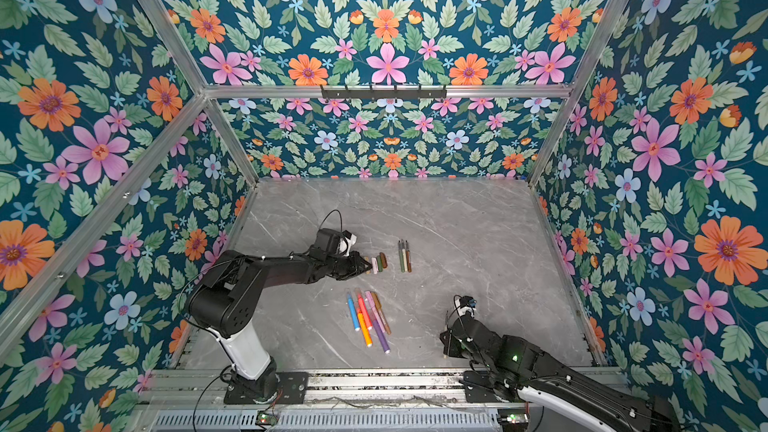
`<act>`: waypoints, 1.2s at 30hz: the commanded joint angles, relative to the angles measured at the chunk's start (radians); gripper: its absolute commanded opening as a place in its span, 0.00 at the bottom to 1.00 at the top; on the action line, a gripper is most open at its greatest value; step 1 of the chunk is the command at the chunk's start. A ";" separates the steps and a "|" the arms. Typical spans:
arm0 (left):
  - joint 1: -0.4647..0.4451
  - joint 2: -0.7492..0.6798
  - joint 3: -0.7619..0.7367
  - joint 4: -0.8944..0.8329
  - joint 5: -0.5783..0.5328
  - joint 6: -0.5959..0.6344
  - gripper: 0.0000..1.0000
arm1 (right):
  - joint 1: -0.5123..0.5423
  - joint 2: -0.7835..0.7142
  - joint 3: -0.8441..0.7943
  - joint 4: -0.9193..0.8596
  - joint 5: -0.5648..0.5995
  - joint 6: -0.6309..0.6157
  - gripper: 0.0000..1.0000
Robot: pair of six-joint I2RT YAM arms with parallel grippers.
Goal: Open the pen caps
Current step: 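Carry the tan cap toward the caps while the right lowers the pen, then set the tan cap beside the caps while the right lays the pen with the pens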
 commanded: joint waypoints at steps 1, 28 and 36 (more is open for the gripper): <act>0.000 0.008 0.003 -0.002 0.000 0.002 0.12 | 0.001 0.001 0.008 -0.003 0.017 0.008 0.00; 0.003 -0.283 0.011 -0.200 0.009 0.075 0.43 | -0.423 0.419 0.249 0.080 -0.323 -0.364 0.00; 0.005 -0.584 0.022 -0.480 -0.102 0.190 0.51 | -0.611 0.908 0.555 0.144 -0.462 -0.631 0.00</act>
